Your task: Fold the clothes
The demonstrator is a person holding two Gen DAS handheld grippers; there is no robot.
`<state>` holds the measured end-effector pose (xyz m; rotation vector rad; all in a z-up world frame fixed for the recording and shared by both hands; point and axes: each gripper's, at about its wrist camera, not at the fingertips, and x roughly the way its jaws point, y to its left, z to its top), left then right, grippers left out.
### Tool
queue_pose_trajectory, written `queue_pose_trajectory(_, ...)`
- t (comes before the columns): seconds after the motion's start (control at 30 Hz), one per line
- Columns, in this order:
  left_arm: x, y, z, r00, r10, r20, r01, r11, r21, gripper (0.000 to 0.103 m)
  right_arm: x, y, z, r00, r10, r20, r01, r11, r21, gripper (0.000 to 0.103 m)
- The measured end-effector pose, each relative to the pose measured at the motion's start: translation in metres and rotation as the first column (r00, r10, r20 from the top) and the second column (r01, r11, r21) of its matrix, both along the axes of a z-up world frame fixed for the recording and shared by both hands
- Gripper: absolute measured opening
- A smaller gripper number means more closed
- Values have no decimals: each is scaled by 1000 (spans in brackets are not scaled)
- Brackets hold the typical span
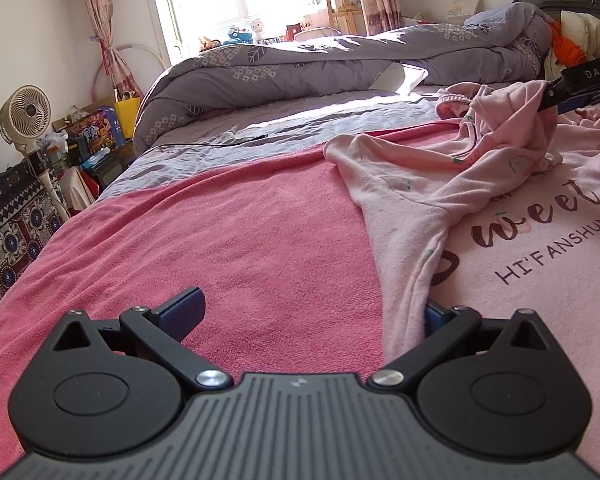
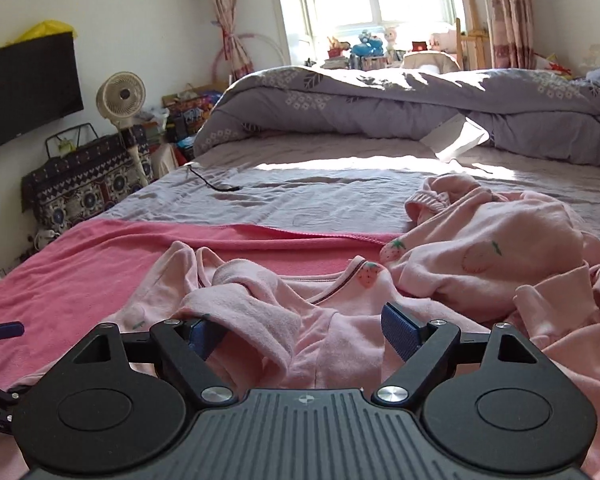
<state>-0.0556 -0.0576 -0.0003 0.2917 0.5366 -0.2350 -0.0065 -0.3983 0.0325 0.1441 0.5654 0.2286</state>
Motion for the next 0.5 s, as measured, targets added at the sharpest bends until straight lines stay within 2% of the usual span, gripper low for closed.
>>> queue_pose_trajectory(0.13,-1,-2,0,1000,4,5,-4,1000,12,103,-16,-26,-6,997,40,-65,-28,983,182,95)
queue_pose_trajectory(0.17,-1,-3,-1,1000,5,6,-5,1000,16,103,-21,-28,-8,996,48,-69,-33,979,202,97)
queue_pose_trajectory(0.37,-3,-7,-1,1000,11,20,-12,999,49,103,-49,-32,-24,996,86,-37,-71,951,300,103)
queue_pose_trajectory(0.43,-4,-10,0,1000,14,26,-16,998,68,103,-51,-31,-38,997,73,-31,-60,951,305,103)
queue_pose_trajectory(0.5,-4,-15,1,999,13,35,-16,995,96,103,-45,-27,-53,994,45,-95,-16,957,289,103)
